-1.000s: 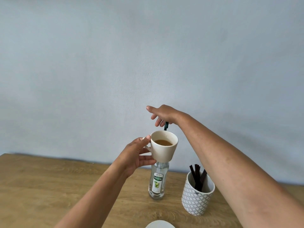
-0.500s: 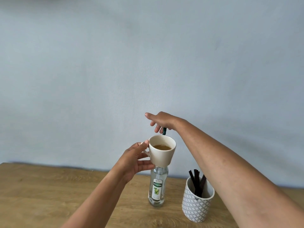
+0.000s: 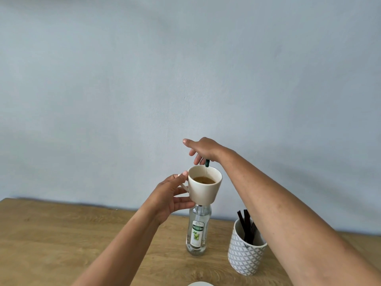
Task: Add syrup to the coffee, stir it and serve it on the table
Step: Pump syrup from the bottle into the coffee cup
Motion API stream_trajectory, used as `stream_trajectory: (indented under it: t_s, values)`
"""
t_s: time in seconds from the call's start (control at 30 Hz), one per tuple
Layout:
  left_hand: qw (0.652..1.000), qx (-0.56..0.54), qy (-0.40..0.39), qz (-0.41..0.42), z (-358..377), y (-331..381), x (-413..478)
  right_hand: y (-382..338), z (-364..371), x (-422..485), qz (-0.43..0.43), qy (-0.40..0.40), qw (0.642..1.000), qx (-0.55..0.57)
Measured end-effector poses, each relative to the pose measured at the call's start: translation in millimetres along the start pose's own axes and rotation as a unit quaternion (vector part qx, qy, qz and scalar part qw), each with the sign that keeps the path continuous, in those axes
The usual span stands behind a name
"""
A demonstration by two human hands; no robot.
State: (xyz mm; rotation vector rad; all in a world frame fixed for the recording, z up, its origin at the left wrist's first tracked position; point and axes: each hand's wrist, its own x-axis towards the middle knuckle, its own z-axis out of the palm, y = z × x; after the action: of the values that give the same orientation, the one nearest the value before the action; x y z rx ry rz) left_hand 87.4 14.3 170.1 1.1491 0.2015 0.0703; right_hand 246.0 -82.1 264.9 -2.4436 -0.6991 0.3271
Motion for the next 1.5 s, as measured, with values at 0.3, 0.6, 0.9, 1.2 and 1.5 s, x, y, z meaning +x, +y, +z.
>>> stream_trajectory:
  t_s: [0.3, 0.6, 0.9, 1.2, 1.5]
  values:
    - [1.0, 0.002, 0.007, 0.001, 1, 0, -3, -7, -9, -7, 0.017, -0.03, 0.999, -0.011]
    - [1.0, -0.001, 0.002, -0.004, 1, 1, 0, -7, -8, -5, 0.007, -0.011, 1.0, 0.001]
    - [1.0, -0.01, -0.001, -0.003, 0, -1, 3, 0, -3, -4, 0.002, 0.002, 1.0, 0.014]
    - [1.0, -0.01, 0.004, -0.008, 0, 1, -1, -8, -10, -6, 0.024, -0.023, 0.999, 0.008]
    - [1.0, -0.013, 0.003, -0.008, -1, -1, 3, -4, -6, -2, 0.011, -0.001, 1.0, 0.021]
